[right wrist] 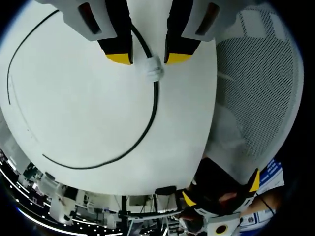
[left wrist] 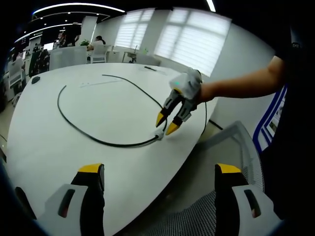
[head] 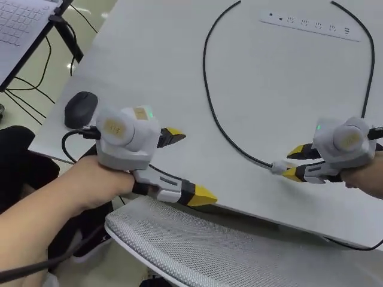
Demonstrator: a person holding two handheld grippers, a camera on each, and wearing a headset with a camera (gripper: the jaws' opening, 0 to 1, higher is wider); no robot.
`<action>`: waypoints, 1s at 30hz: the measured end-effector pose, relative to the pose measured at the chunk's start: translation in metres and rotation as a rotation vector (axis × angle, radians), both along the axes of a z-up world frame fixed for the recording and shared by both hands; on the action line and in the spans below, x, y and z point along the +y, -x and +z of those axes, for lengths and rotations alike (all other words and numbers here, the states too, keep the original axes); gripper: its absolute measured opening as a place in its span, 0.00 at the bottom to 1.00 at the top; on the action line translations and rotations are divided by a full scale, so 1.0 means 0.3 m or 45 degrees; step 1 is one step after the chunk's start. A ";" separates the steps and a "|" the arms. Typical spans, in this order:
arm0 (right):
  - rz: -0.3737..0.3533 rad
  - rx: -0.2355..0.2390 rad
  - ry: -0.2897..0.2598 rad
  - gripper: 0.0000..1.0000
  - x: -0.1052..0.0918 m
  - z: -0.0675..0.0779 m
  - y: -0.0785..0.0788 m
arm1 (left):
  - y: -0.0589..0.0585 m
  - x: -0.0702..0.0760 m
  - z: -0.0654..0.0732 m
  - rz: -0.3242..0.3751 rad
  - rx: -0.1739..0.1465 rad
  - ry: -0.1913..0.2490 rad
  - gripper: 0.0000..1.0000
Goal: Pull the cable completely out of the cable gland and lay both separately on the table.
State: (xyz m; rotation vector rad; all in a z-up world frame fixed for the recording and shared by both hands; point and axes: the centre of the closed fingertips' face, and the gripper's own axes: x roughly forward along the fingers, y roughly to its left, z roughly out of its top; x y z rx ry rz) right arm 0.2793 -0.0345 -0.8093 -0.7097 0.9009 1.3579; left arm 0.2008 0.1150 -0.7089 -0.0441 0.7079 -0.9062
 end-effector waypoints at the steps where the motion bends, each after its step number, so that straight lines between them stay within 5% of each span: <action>1: 0.009 0.000 0.003 0.20 0.001 -0.003 0.001 | 0.001 0.001 -0.002 -0.002 0.001 -0.001 0.92; 18: 0.078 0.032 0.005 0.10 0.019 -0.036 0.011 | 0.009 0.002 -0.005 0.008 0.025 0.005 0.90; 30: 0.092 0.015 -0.006 0.07 0.022 0.007 0.031 | -0.003 -0.023 0.029 0.027 0.002 0.004 0.88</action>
